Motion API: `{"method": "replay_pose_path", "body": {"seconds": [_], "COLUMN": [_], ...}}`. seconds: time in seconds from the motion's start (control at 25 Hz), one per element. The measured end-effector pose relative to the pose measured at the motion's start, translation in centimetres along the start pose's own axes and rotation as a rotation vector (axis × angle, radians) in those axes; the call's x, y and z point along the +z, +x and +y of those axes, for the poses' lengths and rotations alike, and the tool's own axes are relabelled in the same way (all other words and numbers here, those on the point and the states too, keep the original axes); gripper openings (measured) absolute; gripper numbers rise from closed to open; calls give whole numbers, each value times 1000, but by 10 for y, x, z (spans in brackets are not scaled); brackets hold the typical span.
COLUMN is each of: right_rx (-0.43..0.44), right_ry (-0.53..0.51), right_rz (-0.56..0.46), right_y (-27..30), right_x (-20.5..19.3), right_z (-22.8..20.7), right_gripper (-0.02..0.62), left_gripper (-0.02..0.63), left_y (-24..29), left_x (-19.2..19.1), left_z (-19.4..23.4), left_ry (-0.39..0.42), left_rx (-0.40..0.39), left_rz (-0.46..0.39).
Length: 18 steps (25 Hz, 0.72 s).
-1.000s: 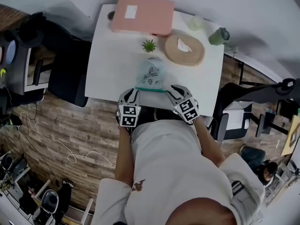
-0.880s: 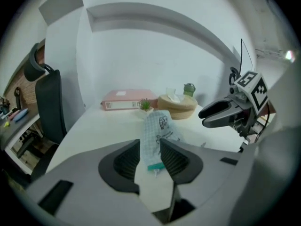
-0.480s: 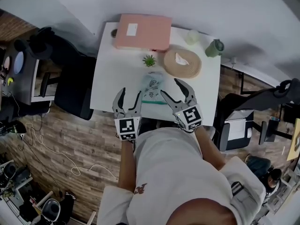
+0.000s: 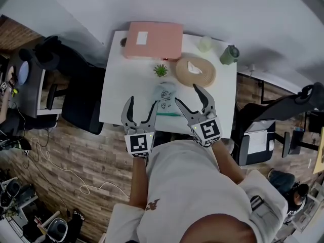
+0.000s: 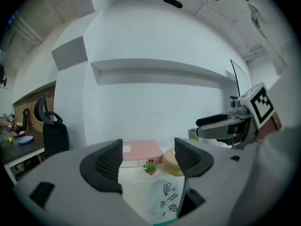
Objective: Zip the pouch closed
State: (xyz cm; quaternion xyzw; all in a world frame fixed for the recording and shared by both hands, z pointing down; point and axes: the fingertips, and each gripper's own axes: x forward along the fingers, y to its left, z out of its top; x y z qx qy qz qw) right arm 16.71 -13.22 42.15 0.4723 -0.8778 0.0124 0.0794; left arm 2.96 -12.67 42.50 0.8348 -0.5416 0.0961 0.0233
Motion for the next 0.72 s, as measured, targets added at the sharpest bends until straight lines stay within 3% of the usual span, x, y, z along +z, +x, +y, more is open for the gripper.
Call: {"method": "replay_pose_path", "body": {"seconds": [0.72], "right_rx": [11], "right_ry": [-26], "right_rz": [-40], "right_y": [-28], "right_x": [17], "right_z": [-8], "right_gripper": [314], "left_gripper": [330], "left_y": [-5], "left_x": [26], "left_z": [-26], "left_ry": [29], "left_rx": [22], "left_rz": [-57]}}
